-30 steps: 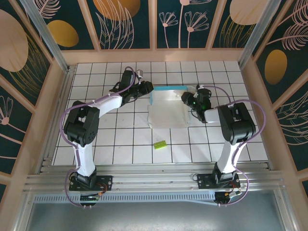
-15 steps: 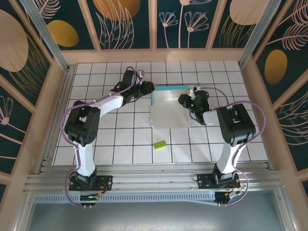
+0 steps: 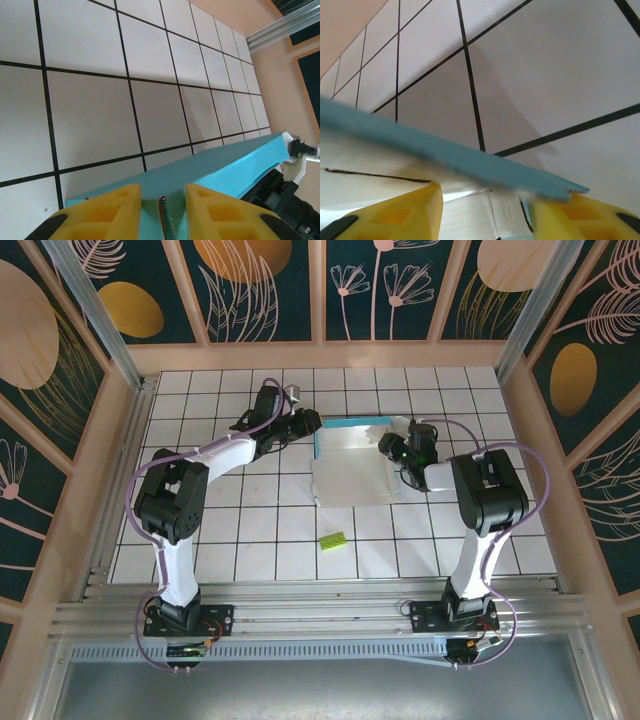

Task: Fold the paper box

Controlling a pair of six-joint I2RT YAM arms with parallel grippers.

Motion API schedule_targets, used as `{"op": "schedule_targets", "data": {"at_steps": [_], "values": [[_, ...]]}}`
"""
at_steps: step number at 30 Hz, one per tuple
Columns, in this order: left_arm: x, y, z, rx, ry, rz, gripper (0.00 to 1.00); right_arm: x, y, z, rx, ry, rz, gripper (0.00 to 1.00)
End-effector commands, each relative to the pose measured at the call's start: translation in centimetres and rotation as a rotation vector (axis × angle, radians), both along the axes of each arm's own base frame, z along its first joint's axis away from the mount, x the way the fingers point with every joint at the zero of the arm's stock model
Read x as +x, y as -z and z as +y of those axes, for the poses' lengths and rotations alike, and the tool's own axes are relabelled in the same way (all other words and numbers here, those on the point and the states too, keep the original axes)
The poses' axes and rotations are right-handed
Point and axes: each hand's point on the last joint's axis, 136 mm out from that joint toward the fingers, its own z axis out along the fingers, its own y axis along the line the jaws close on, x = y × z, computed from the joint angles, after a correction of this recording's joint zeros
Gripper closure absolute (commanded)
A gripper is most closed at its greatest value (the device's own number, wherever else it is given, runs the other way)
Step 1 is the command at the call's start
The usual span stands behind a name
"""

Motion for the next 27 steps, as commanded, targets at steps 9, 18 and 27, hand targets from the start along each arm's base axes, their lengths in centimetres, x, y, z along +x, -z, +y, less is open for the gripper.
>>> {"op": "schedule_targets", "data": {"at_steps": [9,18,27], "values": [[-1.0,1.8,-0.5,0.03,0.035,0.051,0.72,0.2,-0.8,1.1,0.04,-0.045,-0.047,0.69],[-0.9,1.9,-0.6,0.027,0.037,0.056,0.72,-0.6,1.3,3.5,0.063,-0.108,0.01,0.7],[-0.9,1.8,-0.5,0.033,0.036,0.055,0.72,-1.4,-2.5,3.2,0.013,-0.136,-0.068,0.64]]}}
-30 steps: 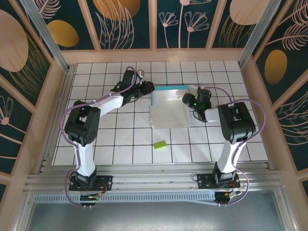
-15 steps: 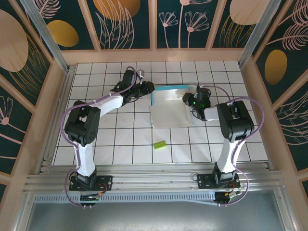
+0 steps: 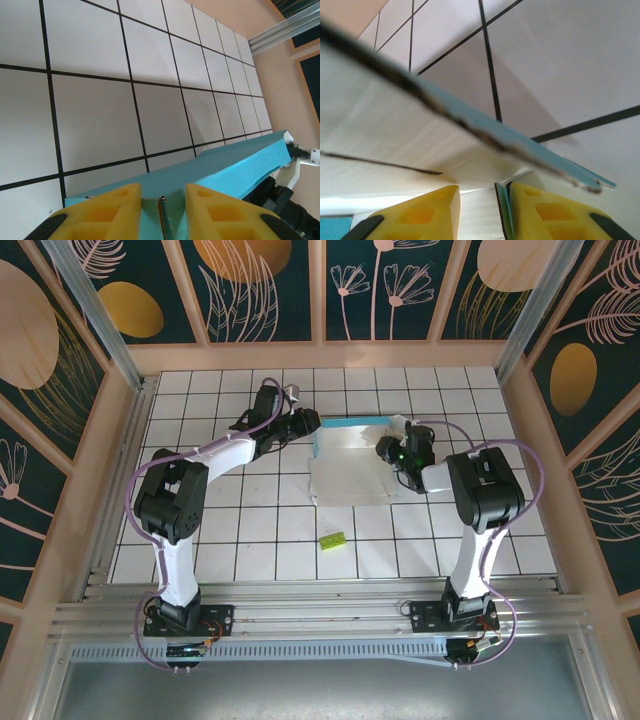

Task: Fold the paper box

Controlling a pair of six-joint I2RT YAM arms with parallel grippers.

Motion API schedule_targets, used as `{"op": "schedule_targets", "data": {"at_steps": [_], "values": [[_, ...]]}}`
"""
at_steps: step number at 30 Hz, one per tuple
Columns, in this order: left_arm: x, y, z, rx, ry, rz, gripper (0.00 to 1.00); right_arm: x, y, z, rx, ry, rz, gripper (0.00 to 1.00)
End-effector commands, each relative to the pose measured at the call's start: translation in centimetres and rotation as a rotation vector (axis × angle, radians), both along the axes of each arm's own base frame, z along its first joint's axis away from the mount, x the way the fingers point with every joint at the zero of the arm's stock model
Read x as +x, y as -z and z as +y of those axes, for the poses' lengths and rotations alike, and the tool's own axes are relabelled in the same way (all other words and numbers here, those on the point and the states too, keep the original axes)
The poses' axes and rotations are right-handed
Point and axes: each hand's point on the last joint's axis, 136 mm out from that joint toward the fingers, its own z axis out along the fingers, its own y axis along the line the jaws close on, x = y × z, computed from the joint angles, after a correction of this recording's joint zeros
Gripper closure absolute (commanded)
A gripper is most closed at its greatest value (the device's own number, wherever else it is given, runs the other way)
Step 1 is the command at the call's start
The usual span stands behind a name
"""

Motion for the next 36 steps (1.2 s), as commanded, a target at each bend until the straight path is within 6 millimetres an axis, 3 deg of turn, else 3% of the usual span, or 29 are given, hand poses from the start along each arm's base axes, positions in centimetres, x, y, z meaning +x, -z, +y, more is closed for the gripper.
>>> {"op": "schedule_targets", "data": {"at_steps": [1,8,9,11,13,16,23,28,36], "values": [[-1.0,1.8,-0.7,0.028,0.043,0.058,0.72,-0.9,-3.6,1.1,-0.039,-0.07,-0.077,0.62],[-0.8,1.7,-0.8,0.028,0.045,0.053,0.72,-2.7,-8.0,-3.1,-0.309,-0.051,-0.188,0.48],[-0.8,1.7,-0.8,0.027,0.045,0.052,0.72,-3.0,-8.6,-3.3,-0.348,-0.074,-0.229,0.44],[-0.8,1.8,-0.9,0.025,0.046,0.056,0.72,-3.2,-9.7,-3.7,-0.409,-0.1,-0.3,0.24],[-0.8,2.0,-0.9,0.023,0.05,0.06,0.72,-2.8,-10.0,-4.1,-0.469,-0.13,-0.334,0.18],[-0.9,1.9,-0.9,0.026,0.05,0.056,0.72,-1.6,-8.9,-4.7,-0.509,-0.181,-0.287,0.17],[-1.0,1.9,-0.8,0.027,0.048,0.056,0.72,0.3,-5.6,-3.9,-0.528,-0.29,-0.181,0.32],[-0.8,1.9,-0.9,0.025,0.048,0.058,0.72,1.1,-4.7,-4.1,-0.537,-0.295,-0.15,0.45],[-1.0,2.0,-0.9,0.035,0.057,0.053,0.72,1.0,-4.9,-3.5,-0.49,-0.302,-0.124,0.78]]}}
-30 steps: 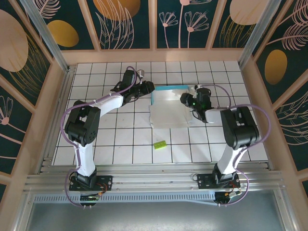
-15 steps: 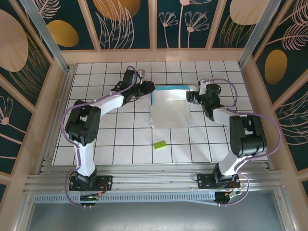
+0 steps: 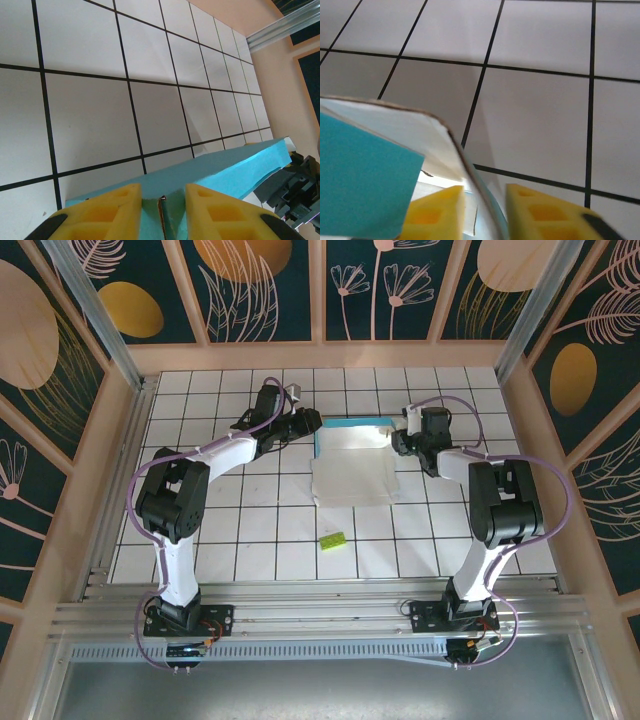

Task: Fold the paper box

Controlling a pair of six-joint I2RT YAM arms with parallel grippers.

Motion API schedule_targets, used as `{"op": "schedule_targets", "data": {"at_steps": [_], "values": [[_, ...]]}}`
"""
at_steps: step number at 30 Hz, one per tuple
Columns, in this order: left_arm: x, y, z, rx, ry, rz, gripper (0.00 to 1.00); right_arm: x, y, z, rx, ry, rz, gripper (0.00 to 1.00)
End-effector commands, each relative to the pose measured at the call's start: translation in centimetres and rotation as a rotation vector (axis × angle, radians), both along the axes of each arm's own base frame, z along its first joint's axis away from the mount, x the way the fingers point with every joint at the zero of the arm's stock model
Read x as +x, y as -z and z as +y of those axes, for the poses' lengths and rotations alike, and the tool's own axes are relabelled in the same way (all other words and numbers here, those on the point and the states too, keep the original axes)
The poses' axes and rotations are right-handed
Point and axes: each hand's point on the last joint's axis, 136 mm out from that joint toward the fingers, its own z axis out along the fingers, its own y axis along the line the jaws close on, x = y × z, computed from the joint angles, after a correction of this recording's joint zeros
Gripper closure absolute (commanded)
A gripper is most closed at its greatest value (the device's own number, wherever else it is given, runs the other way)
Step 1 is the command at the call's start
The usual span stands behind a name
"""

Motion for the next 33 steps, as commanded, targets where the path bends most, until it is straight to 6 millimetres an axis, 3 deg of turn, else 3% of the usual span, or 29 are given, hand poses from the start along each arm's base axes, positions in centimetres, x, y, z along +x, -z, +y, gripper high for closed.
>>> {"op": "schedule_targets", "data": {"at_steps": [1,3,10,28,33], "values": [[-1.0,2.1,-0.6,0.043,0.046,0.048,0.72,0.3,-1.1,0.6,0.057,-0.006,0.008,0.82],[-1.0,2.4,-0.7,0.06,0.052,0.047,0.72,0.0,-1.2,1.1,0.117,0.008,0.032,0.86],[-1.3,3.1,-0.9,0.064,0.058,0.059,0.72,-1.2,-1.2,2.6,0.311,0.058,0.113,0.85],[-1.2,2.8,-0.6,0.068,0.048,0.04,0.72,-1.6,-3.5,5.1,0.54,0.136,0.179,0.83],[-1.3,2.9,-0.5,0.079,0.046,0.042,0.72,-1.1,-2.1,3.1,0.4,0.21,0.147,0.82]]}}
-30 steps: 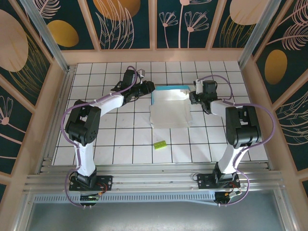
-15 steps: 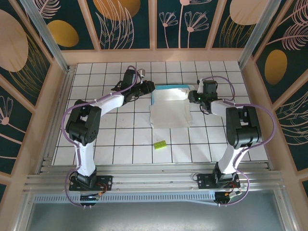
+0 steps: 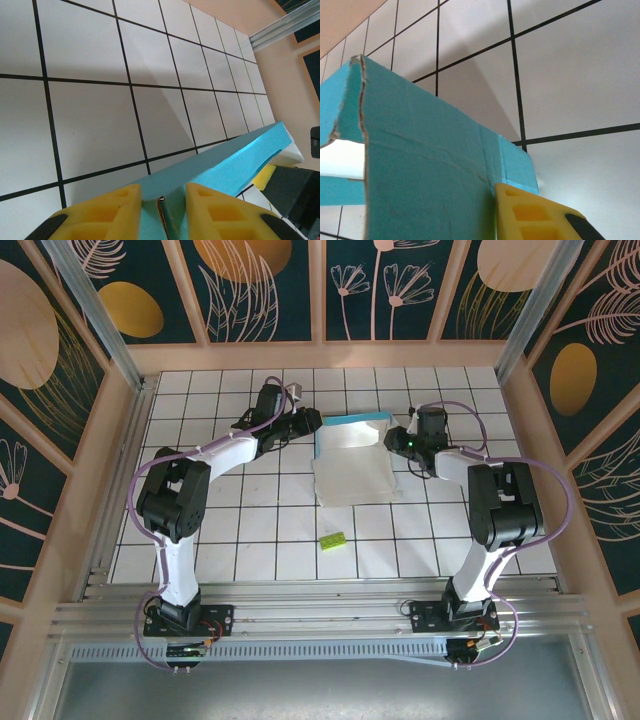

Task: Fold the paper box

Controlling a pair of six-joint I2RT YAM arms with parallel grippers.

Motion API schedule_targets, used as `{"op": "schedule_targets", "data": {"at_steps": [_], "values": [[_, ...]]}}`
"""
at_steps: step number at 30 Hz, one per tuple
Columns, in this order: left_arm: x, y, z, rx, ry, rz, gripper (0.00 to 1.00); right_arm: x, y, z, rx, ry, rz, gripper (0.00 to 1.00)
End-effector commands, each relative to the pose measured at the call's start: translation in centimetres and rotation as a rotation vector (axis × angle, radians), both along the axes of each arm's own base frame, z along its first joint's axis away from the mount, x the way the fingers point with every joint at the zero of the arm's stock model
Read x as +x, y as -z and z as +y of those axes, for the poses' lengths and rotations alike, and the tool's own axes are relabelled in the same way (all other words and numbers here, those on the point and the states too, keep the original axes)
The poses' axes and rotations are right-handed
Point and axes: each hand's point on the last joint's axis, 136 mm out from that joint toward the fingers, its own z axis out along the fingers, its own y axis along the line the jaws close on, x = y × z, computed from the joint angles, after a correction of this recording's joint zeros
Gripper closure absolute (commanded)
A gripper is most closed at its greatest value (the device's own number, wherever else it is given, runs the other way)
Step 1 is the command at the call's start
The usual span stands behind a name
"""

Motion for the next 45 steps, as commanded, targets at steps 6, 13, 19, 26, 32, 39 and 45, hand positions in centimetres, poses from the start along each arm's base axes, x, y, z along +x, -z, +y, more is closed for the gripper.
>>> {"op": "schedule_targets", "data": {"at_steps": [6,13,19,26,32,39,45], "values": [[-1.5,0.3,0.8,0.086,-0.001,-0.035,0.52,0.5,-0.9,-1.6,-0.155,0.027,-0.07,0.83],[-1.2,-4.1,2.5,0.121,-0.065,-0.158,0.42,-0.4,-0.4,-1.8,-0.226,-0.011,-0.094,0.87],[-2.6,-5.7,4.0,0.095,-0.133,-0.235,0.41,-1.0,0.1,-1.2,-0.265,-0.026,-0.111,0.88],[-6.3,-5.7,1.7,-0.011,-0.12,-0.241,0.64,-1.0,-0.5,-0.3,-0.378,-0.018,-0.158,0.88],[-8.8,-1.7,-6.2,-0.141,0.02,-0.088,0.87,-1.0,-1.0,-0.1,-0.365,0.001,-0.169,0.88],[-10.2,1.7,-14.2,-0.313,0.169,0.066,0.97,-1.2,-1.4,0.0,-0.335,0.012,-0.169,0.87],[-10.0,4.0,-17.3,-0.337,0.22,0.142,0.99,-1.4,-1.8,0.4,-0.297,0.011,-0.172,0.87]]}}
